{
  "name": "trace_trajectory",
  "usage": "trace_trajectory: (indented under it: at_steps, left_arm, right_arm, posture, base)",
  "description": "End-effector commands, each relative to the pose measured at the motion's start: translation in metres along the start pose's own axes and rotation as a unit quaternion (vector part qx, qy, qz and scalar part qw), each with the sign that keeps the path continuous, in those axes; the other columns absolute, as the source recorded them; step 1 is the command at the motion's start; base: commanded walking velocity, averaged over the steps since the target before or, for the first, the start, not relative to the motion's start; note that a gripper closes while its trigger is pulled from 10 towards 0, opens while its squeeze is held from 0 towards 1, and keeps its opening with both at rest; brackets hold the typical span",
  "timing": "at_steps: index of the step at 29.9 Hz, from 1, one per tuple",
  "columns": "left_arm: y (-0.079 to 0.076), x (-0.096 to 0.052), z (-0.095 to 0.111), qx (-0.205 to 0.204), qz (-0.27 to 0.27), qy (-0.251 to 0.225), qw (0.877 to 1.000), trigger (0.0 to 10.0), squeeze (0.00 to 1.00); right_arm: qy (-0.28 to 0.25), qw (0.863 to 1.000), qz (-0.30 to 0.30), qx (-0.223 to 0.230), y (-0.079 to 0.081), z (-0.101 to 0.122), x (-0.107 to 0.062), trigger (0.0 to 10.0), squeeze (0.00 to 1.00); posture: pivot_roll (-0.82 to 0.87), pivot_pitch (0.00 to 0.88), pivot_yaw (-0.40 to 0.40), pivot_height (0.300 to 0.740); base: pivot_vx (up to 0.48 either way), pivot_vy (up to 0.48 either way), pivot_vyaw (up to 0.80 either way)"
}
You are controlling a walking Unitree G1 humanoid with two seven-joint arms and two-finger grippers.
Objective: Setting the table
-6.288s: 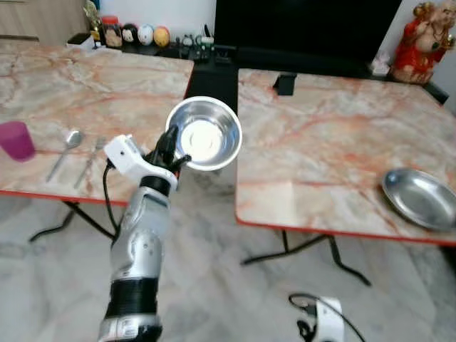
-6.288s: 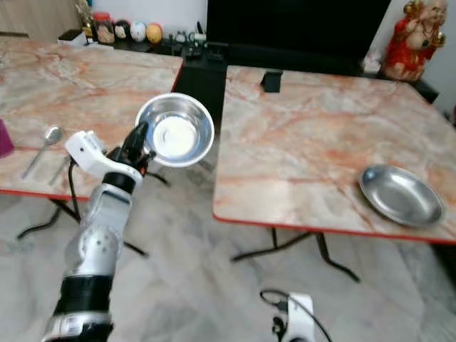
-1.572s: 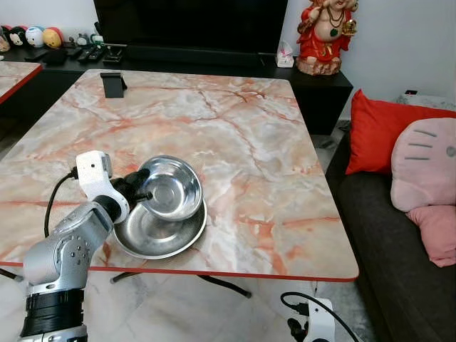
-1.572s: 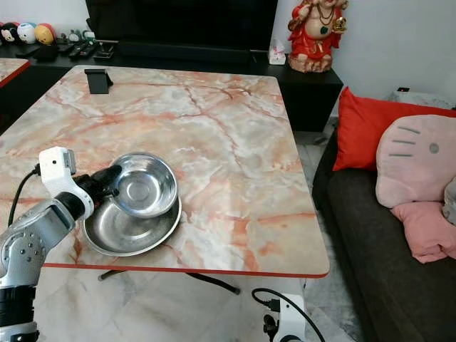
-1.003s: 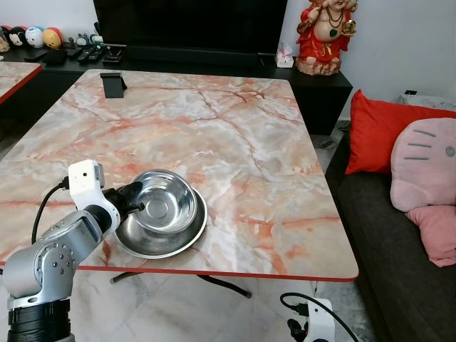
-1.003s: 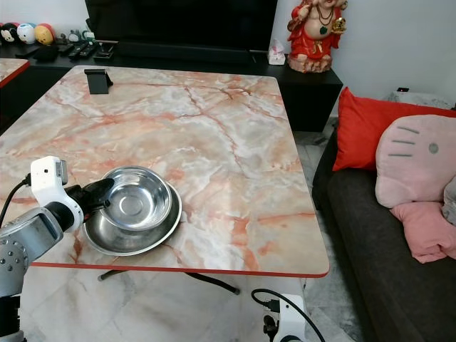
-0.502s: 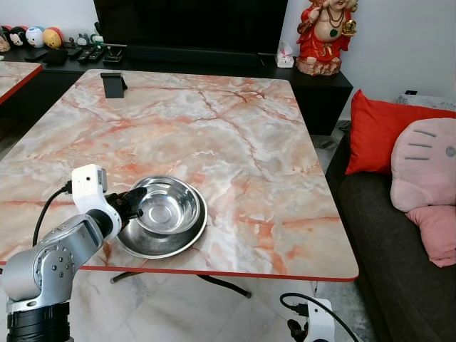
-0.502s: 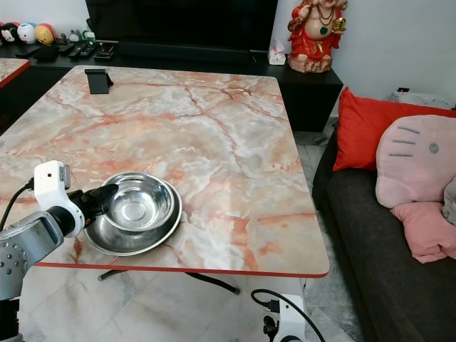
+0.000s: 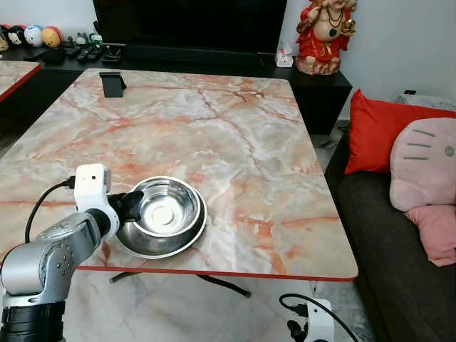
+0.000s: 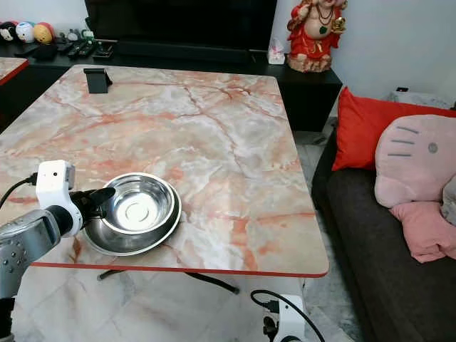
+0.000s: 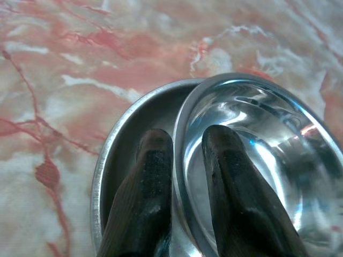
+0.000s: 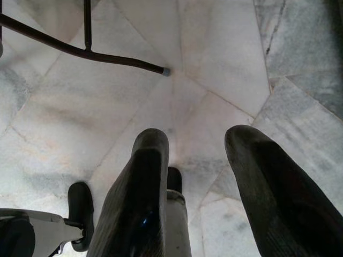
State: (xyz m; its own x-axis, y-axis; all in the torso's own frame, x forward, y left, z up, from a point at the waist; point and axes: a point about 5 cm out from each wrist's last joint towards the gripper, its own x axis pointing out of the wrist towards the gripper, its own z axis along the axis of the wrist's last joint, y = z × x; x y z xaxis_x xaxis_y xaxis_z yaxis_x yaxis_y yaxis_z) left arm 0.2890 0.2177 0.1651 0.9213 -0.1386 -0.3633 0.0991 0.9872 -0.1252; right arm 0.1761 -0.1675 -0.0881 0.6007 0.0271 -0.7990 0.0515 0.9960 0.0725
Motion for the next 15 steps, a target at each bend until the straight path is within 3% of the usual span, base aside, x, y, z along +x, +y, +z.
trace_trajectory:
  at_steps: [1,11,15]
  left_arm:
    - [-0.004,-0.003,-0.001,0.027,-0.006,0.0,1.0,10.0,0.0]
    - [-0.003,-0.002,0.0,0.079,0.013,-0.003,0.997,10.0,0.0]
    - [-0.007,-0.002,0.015,0.101,0.019,-0.06,0.993,10.0,0.0]
  right_arm:
    - [-0.001,1.0,-0.004,0.0,-0.003,0.001,0.0,10.0,0.0]
    - [0.0,1.0,-0.004,0.0,-0.003,0.001,0.0,10.0,0.0]
    - [0.0,1.0,-0.003,0.0,-0.003,0.002,0.0,10.0,0.0]
  posture:
    - [0.11,0.0,-0.078,0.74]
    - [0.12,0.0,-0.082,0.74]
    - [0.12,0.0,-0.083,0.74]
  base:
    - [0.0,0.0,0.0]
    - [0.0,0.0,0.0]
    - [0.0,0.0,0.0]
